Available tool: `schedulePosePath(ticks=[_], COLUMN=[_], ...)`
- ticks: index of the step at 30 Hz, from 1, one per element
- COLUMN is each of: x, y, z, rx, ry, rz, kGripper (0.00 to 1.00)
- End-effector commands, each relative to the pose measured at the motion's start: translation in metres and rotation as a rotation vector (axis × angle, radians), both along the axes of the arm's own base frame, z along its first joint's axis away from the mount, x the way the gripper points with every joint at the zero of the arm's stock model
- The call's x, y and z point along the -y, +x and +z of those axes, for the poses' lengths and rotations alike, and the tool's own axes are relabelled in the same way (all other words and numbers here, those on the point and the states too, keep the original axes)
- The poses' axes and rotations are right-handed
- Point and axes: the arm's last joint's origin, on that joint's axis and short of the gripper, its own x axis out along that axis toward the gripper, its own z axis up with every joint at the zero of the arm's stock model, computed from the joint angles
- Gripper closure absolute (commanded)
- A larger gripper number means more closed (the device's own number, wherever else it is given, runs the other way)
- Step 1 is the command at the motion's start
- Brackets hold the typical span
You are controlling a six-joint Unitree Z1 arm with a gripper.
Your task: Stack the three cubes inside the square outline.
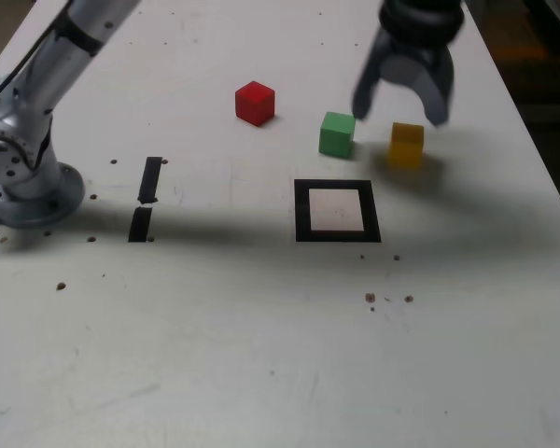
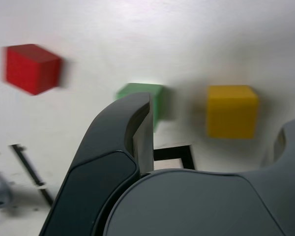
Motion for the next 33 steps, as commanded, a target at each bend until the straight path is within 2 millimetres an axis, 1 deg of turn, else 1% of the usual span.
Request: schedulePosePath(ticks=[1, 3, 5, 7, 9, 13, 17, 22, 24, 26, 29, 33], x=[-0.005, -0.014, -0.027, -0.039, -0.051, -0.068, -0.077, -0.084, -0.084, -0.082, -0.078, -0.074], y=[-0.030, -0.060, -0.093, -0.114, -0.126, -0.139, -0.152, -0.159, -0.161, -0.165, -0.175, -0.186], z=[0.039, 0.063, 0.078, 0.080, 0.075, 0.056, 0.039, 0.010, -0.007, -0.018, -0.024, -0.019], rx=[0.042, 0.056, 0.063, 0.050, 0.025, -0.048, -0.102, -0.119, -0.118, -0.113, -0.078, -0.016], ry=[0.029, 0.048, 0.057, 0.060, 0.060, 0.061, 0.059, 0.011, -0.021, -0.036, -0.023, 0.016], rz=[0.012, 0.042, 0.102, 0.157, 0.198, 0.215, 0.213, 0.193, 0.142, 0.086, 0.005, -0.082], kGripper=[0.00, 0.00, 0.00, 0.00, 0.00, 0.00, 0.00, 0.01, 0.01, 0.00, 0.00, 0.00])
